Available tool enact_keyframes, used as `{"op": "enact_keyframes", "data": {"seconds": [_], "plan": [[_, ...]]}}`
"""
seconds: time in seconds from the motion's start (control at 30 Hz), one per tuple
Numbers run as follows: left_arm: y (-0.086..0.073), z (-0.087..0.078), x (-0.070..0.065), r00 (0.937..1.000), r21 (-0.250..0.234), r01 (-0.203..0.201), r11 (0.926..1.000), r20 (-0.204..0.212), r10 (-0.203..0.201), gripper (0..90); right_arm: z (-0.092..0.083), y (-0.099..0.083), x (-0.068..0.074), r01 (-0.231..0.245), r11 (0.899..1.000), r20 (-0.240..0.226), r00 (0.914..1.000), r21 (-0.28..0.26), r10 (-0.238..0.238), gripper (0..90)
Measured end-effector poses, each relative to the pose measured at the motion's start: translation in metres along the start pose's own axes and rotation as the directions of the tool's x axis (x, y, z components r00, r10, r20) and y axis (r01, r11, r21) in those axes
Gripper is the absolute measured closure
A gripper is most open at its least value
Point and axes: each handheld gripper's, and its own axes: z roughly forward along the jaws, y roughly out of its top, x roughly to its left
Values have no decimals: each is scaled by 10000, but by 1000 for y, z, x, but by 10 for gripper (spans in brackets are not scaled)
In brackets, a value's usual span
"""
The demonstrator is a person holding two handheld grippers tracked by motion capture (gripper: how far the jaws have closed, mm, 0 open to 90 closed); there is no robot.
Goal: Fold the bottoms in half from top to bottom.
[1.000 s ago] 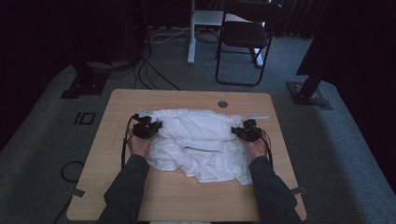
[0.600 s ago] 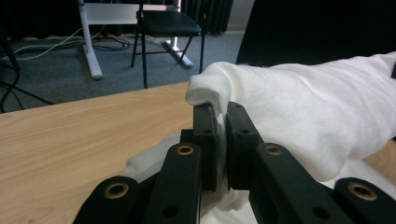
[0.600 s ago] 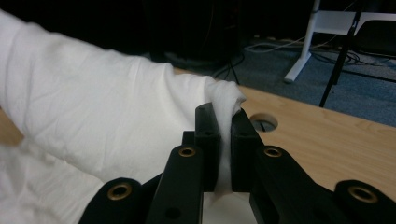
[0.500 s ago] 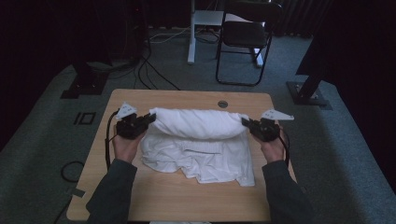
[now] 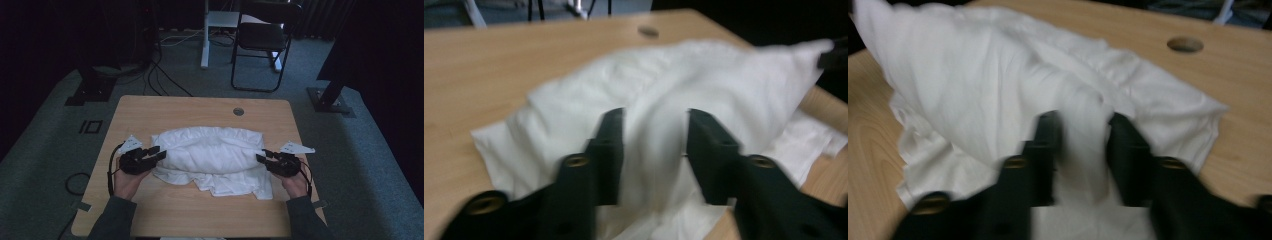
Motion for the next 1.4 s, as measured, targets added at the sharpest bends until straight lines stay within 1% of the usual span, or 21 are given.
{"op": "enact_keyframes", "data": {"seconds": [0.03,0.07,0.17,0.23,0.27,0.33,0.4,0.47,0.53,0.63,0.73,0.83,0.9,0.97,1.03,1.07,1.1,1.17,1.23,1.37,1.4], "plan": [[4,-2,-1,9999,-263,109,9996,127,-106,551,-2,2,0,-27,9999,54,10000,-162,28,502],[6,-1,-1,9998,-285,141,9995,125,-137,538,-7,8,0,-61,9991,204,9998,-430,70,462],[18,8,-5,10000,-174,71,9998,-14,-72,540,-7,23,3,-12,9977,361,9993,-684,36,453],[22,13,-8,10000,-172,1,9999,75,0,559,-4,28,6,18,9978,386,9993,-660,8,455],[29,23,-13,9999,-48,-121,9999,107,121,559,1,33,9,155,9981,501,9987,-593,-126,469],[37,38,-22,9995,234,-315,9992,18,315,592,21,44,20,515,9986,820,9953,-84,-506,511],[42,54,-30,9991,651,-423,9970,-22,425,613,43,50,24,423,9984,1024,9937,383,-460,532],[43,72,-39,9977,1269,-658,9897,-75,673,632,60,51,24,285,9973,1047,9939,677,-355,541],[38,83,-44,9964,1766,-804,9810,-127,839,663,78,49,25,163,9926,1196,9923,1201,-308,541],[22,94,-45,9966,2353,-781,9688,-63,819,689,91,40,27,108,9856,1158,9928,1690,-307,547],[2,95,-43,9966,2745,-757,9586,-96,814,692,91,26,35,356,9783,1055,9927,2040,-581,542],[-16,91,-38,9971,2965,-629,9530,-220,727,691,86,11,43,460,9713,1086,9914,2332,-731,547],[-27,87,-36,9961,3027,-573,9514,-469,749,691,82,0,47,566,9652,1201,9887,2555,-898,548],[-38,83,-33,9941,3049,-600,9505,-676,844,689,78,-11,49,508,9596,1330,9870,2767,-906,548],[-47,81,-29,9907,3032,-626,9509,-966,961,686,76,-23,50,494,9540,1432,9851,2958,-954,553],[-50,80,-26,9915,2944,-513,9543,-991,839,686,76,-28,50,430,9521,1441,9854,3027,-903,554],[-52,79,-24,9915,2888,-475,9562,-1028,803,686,76,-33,49,343,9524,1391,9871,3029,-798,554],[-55,79,-23,9902,2827,-504,9579,-1112,849,687,76,-36,49,260,9583,1435,9872,2844,-694,554],[-56,79,-22,9897,2816,-528,9581,-1132,878,687,77,-36,51,233,9581,1500,9863,2854,-687,554],[-61,75,-19,9917,2597,-252,9653,-1155,569,688,77,-39,54,102,9646,1587,9859,2634,-537,554],[-62,72,-18,9913,2594,-242,9655,-1190,568,688,78,-40,56,115,9648,1557,9863,2628,-542,554]]}}
